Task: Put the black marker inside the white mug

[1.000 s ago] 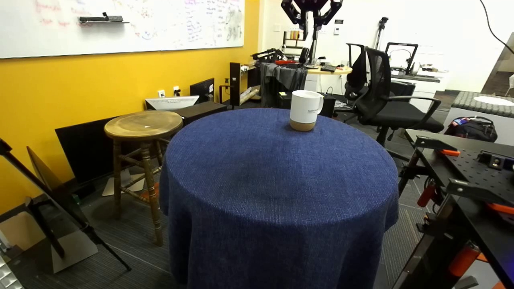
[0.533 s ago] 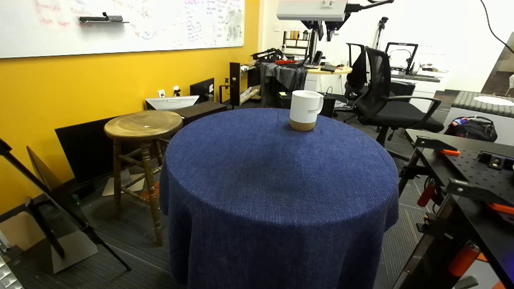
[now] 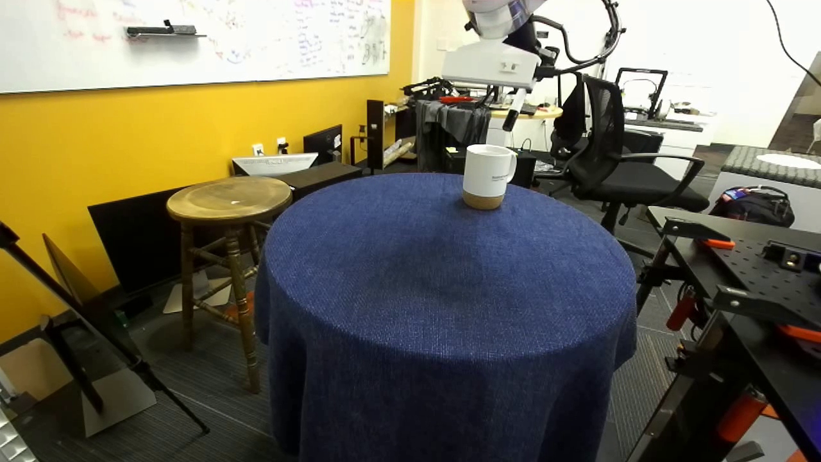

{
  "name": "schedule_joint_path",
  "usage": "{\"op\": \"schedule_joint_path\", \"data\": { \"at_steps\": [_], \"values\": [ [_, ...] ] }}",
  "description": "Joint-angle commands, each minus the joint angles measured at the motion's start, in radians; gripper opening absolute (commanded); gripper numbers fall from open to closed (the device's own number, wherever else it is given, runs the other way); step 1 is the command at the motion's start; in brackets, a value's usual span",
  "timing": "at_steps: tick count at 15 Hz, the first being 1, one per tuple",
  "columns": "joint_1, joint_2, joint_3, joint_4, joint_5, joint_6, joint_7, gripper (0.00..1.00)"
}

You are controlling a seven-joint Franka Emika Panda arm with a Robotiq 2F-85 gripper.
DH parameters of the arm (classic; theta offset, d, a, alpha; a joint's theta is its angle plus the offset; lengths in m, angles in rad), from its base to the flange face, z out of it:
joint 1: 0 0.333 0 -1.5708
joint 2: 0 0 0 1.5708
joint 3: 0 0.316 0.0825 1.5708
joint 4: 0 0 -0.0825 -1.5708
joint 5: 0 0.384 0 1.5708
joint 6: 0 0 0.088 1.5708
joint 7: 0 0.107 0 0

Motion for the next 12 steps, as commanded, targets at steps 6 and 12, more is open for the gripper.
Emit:
{"op": "schedule_joint_path", "data": {
  "at_steps": [6, 12],
  "values": [
    [-0.014, 0.110, 0.006, 0.096, -0.041, -0.092, 0.079, 0.05],
    [-0.025, 0.199, 0.006, 0.182, -0.086, -0.083, 0.081, 0.05]
  ]
}}
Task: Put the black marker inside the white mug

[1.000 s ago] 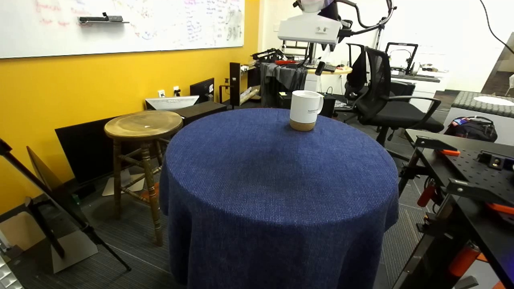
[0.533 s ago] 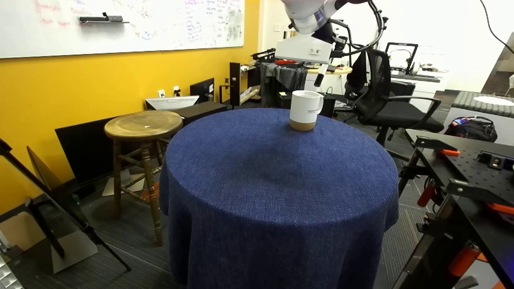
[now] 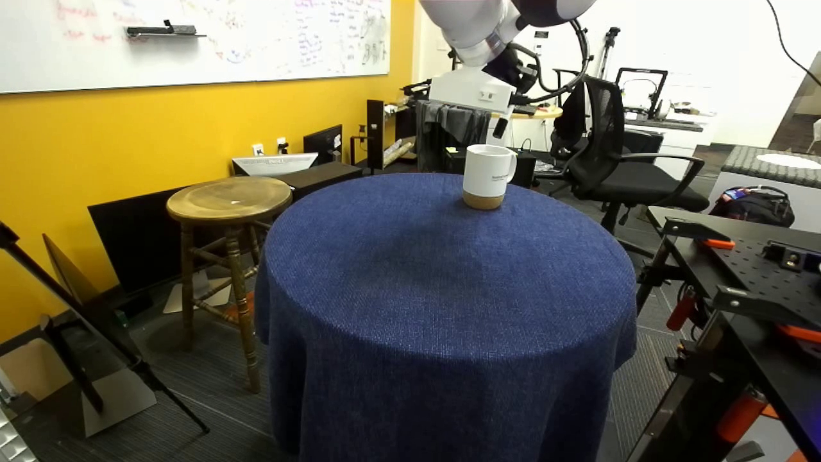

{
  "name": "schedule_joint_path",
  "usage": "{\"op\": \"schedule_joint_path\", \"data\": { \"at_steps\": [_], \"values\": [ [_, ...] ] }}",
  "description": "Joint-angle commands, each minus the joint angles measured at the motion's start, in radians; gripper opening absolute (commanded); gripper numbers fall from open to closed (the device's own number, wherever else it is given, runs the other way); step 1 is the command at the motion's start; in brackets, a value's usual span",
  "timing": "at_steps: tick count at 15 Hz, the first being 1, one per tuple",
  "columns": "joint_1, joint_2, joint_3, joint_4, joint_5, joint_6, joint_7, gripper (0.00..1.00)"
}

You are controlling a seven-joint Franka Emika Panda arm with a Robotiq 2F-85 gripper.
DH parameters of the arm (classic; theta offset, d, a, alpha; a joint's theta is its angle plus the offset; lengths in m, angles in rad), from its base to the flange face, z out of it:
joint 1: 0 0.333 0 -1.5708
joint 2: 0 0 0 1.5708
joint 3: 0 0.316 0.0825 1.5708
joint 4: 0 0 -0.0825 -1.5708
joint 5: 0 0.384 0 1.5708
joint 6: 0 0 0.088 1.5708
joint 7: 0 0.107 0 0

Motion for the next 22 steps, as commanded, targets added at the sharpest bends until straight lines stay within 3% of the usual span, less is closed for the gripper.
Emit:
{"op": "schedule_joint_path", "data": {
  "at_steps": [1, 11, 12, 13, 15, 20, 22],
  "values": [
    [-0.011, 0.072, 0.006, 0.082, -0.031, -0.018, 0.015, 0.05],
    [0.006, 0.152, 0.038, 0.154, -0.022, -0.007, -0.014, 0.05],
    [0.006, 0.155, 0.043, 0.157, -0.015, -0.010, -0.024, 0.09],
    [0.006, 0.154, 0.049, 0.154, -0.004, -0.019, -0.039, 0.45],
    [0.009, 0.150, 0.055, 0.147, 0.004, -0.022, -0.049, 0.51],
    [0.018, 0.125, 0.061, 0.130, 0.009, -0.034, -0.048, 0.90],
    [0.020, 0.107, 0.065, 0.121, 0.009, -0.035, -0.046, 1.00]
  ]
}}
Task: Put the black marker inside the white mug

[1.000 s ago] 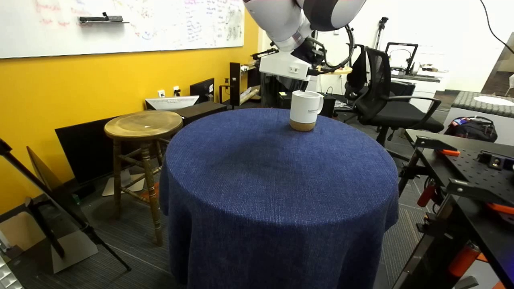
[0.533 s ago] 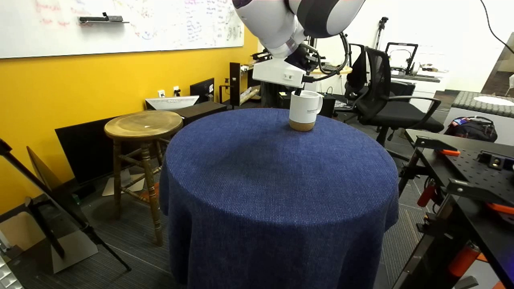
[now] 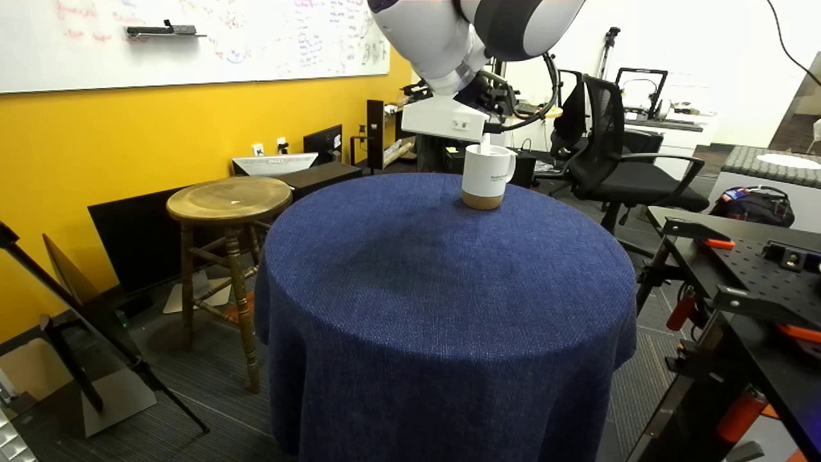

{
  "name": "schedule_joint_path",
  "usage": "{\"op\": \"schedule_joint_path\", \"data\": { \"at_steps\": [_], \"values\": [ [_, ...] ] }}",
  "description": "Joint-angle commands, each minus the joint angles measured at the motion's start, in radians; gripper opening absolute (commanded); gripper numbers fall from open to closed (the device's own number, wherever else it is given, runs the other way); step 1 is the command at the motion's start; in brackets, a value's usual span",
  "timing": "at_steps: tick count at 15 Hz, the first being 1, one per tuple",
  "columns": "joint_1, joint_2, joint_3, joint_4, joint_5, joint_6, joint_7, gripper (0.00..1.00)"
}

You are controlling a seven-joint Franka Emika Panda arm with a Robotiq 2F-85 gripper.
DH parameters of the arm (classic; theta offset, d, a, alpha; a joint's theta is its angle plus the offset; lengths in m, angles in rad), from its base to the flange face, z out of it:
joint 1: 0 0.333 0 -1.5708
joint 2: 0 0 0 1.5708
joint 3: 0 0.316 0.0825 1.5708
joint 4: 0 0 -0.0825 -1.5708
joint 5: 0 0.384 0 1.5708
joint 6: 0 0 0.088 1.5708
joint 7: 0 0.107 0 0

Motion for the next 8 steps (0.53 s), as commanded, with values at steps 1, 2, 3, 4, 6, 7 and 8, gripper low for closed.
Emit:
{"op": "schedule_joint_path", "data": {
  "at_steps": [1, 2, 3, 4, 6, 7, 8],
  "values": [
    [0.011, -0.045, 0.006, -0.008, 0.018, -0.035, -0.015, 1.00],
    [0.012, -0.050, 0.007, -0.008, 0.020, -0.037, -0.014, 1.00],
    [0.013, -0.058, 0.007, -0.007, 0.018, -0.039, -0.013, 1.00],
    [0.015, -0.066, 0.006, -0.008, 0.016, -0.043, -0.010, 1.00],
    [0.015, -0.090, 0.009, -0.014, 0.017, -0.036, -0.002, 1.00],
    [0.014, -0.104, 0.011, -0.015, 0.020, -0.028, 0.004, 1.00],
    [0.011, -0.118, 0.014, -0.016, 0.027, -0.013, 0.019, 1.00]
  ]
}}
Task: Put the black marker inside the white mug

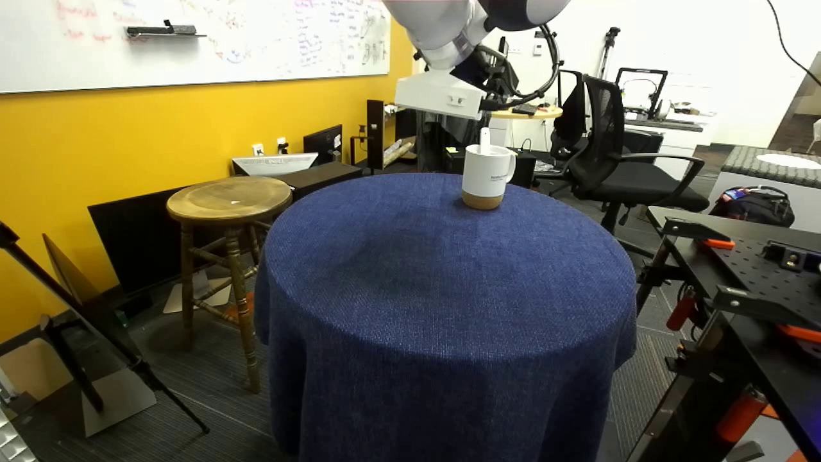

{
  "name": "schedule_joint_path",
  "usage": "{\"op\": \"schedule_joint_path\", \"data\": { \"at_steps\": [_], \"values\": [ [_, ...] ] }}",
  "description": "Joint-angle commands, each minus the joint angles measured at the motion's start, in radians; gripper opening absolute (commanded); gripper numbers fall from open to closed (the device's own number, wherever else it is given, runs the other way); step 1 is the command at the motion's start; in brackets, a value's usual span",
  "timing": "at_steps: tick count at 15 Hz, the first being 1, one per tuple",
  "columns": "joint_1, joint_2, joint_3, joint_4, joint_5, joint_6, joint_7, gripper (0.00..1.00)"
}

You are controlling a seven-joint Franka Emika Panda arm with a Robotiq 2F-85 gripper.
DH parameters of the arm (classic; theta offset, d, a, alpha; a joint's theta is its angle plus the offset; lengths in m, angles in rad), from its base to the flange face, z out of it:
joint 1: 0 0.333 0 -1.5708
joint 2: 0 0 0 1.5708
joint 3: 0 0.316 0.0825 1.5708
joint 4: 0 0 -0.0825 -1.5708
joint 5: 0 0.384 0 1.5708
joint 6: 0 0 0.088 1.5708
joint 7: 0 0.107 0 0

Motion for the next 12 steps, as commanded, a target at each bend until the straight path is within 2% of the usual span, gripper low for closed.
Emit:
{"op": "schedule_joint_path", "data": {
  "at_steps": [1, 7, 12],
  "values": [
    [-0.003, -0.072, 0.013, -0.016, 0.038, 0.011, 0.032, 1.00],
    [-0.008, -0.159, 0.023, -0.024, 0.132, 0.194, 0.138, 1.00],
    [-0.005, -0.183, 0.013, -0.032, 0.101, 0.435, 0.206, 1.00]
  ]
}}
